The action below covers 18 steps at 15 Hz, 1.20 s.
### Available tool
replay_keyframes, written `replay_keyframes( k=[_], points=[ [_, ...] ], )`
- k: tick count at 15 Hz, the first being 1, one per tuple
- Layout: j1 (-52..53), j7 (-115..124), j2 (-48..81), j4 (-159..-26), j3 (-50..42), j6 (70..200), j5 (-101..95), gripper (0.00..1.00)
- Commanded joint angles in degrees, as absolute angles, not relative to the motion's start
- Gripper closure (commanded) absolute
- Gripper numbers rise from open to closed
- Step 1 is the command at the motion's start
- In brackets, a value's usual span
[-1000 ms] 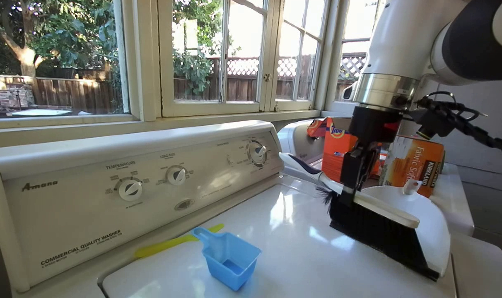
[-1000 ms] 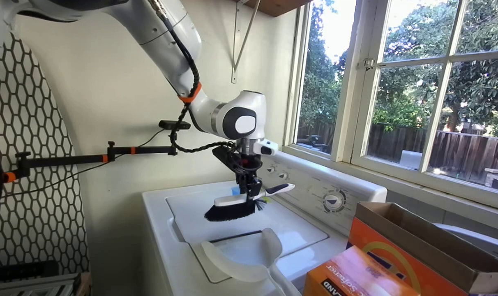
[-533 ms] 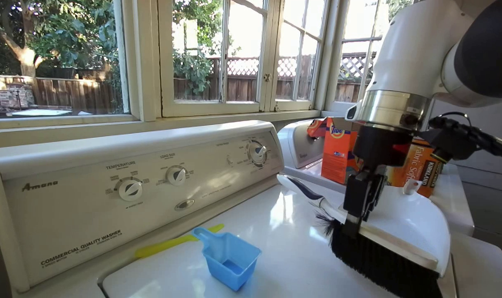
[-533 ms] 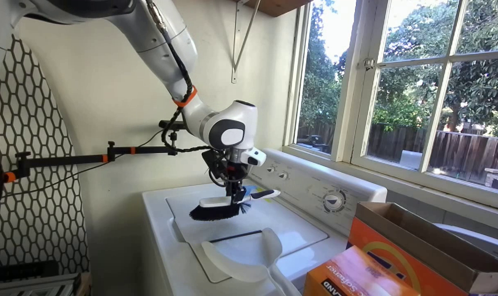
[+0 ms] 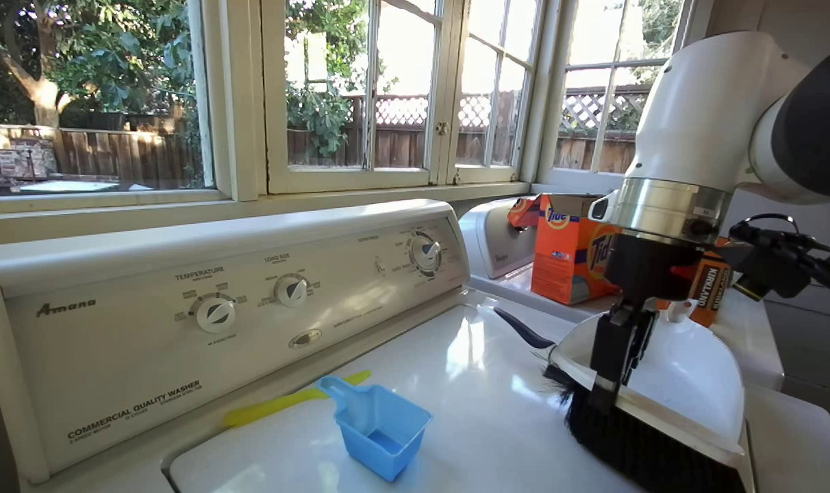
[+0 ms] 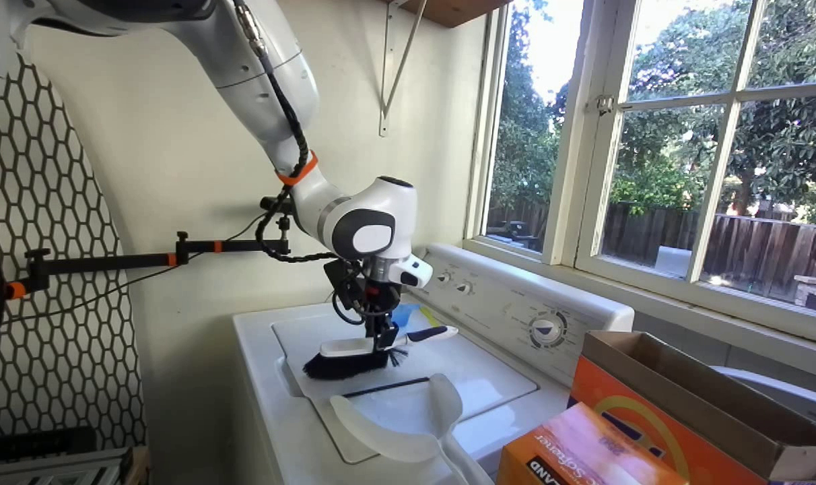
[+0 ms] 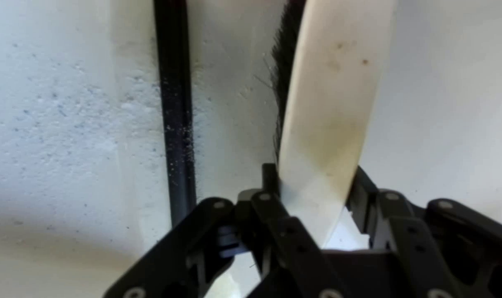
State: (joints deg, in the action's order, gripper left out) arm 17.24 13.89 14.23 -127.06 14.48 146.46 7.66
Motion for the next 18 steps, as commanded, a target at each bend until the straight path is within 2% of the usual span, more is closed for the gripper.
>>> replay_keyframes(
  k=[1,14,18],
  points=[
    [16.5,13.4,11.6,-130.7,13.4,148.3,6.6,0.82],
    [15.9,18.2,6.5,-132.2,8.5,148.9,-5.1,0.82],
    [15.3,16.8,4.0,-132.2,10.3,149.4,-1.1,0.82]
  ],
)
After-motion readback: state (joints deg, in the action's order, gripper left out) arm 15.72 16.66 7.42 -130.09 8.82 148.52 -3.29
